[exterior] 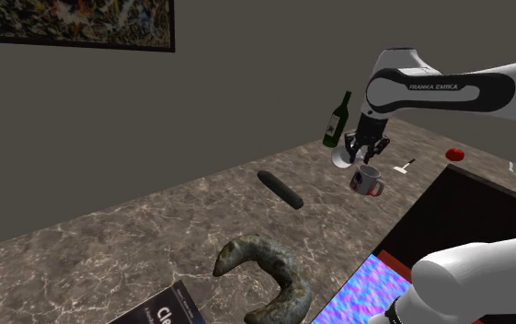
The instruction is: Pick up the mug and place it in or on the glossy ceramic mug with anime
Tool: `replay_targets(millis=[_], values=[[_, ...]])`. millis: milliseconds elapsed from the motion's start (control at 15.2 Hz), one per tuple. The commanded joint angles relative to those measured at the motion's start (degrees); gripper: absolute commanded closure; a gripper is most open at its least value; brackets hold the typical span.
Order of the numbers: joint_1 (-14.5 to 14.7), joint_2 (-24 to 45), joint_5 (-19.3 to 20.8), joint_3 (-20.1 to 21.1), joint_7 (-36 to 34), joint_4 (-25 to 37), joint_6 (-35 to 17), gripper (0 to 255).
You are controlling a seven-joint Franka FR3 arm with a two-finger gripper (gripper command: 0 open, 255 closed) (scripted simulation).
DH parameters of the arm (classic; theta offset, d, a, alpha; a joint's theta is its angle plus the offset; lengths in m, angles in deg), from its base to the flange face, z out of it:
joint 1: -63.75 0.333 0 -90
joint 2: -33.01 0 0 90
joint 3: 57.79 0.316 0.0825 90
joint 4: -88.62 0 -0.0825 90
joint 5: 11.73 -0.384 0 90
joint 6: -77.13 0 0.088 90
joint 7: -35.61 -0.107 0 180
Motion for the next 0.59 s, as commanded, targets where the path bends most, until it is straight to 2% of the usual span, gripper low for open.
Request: replay_targets(millis=[0,528], values=[[-1.13,0.00,1.07,-2.13,2.82,0.22,-0.16,255],[-5.50,3.19,4.66,-10.82,13.97,3.44,-1.87,255]])
